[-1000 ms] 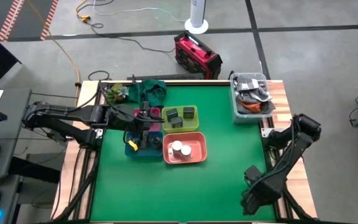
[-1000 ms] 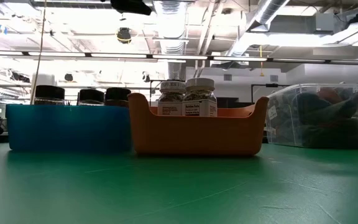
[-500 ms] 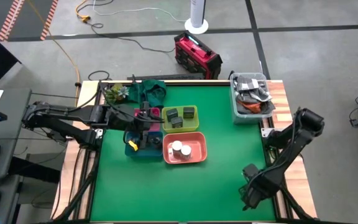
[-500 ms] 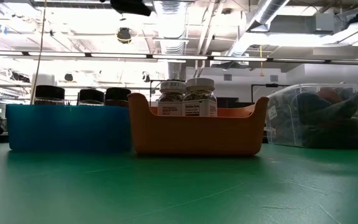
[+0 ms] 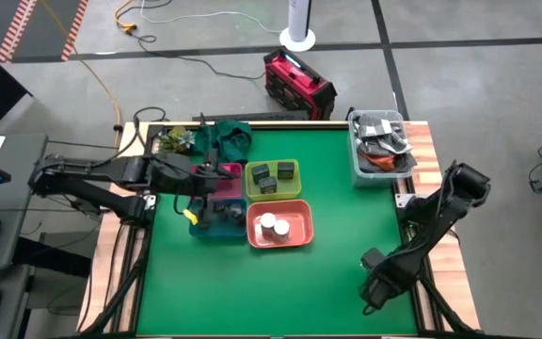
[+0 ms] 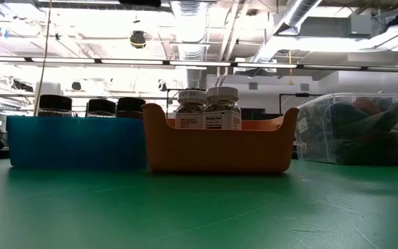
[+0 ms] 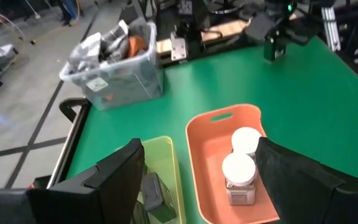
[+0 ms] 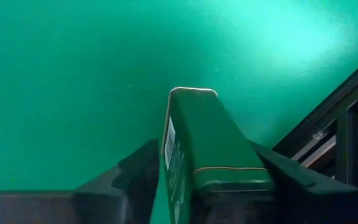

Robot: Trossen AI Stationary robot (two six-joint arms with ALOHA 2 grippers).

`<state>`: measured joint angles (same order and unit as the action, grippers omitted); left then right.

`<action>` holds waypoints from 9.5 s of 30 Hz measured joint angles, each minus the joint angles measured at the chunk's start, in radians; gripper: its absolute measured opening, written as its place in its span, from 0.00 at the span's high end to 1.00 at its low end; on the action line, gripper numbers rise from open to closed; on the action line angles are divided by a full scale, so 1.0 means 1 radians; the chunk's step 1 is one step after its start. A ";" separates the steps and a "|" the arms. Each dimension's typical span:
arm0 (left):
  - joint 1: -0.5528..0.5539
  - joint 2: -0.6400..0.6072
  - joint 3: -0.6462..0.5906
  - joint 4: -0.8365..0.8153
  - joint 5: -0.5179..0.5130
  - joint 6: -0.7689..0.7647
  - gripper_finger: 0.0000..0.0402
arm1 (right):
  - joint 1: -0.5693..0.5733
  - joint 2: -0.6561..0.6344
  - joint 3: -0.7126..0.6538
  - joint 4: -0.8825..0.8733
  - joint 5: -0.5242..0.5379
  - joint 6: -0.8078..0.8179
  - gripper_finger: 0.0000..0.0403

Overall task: Sort spices by type
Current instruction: Put the black seasoning can into the yellow bin, then return to Home Position

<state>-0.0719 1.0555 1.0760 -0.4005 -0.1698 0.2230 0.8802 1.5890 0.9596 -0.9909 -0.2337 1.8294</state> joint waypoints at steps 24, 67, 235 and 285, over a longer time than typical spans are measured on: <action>0.000 -0.208 0.000 -0.013 -0.132 -0.095 0.27 | -0.587 -0.161 0.178 -0.433 0.344 -0.839 0.61; 0.000 -0.291 0.002 -0.271 -0.174 -0.418 0.27 | -1.048 0.494 0.937 -0.213 0.445 -2.068 0.56; 0.026 -1.051 -1.028 0.400 -0.116 -0.182 0.60 | -0.895 -1.505 -0.952 1.073 0.578 -1.812 0.57; 0.026 -1.051 -1.028 0.400 -0.116 -0.182 0.60 | -0.895 -1.505 -0.953 1.073 0.578 -1.811 0.57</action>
<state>-0.0460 0.0048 0.0479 -0.0006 -0.2859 0.0414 -0.0143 0.0845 0.0071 0.0820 0.3442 0.0181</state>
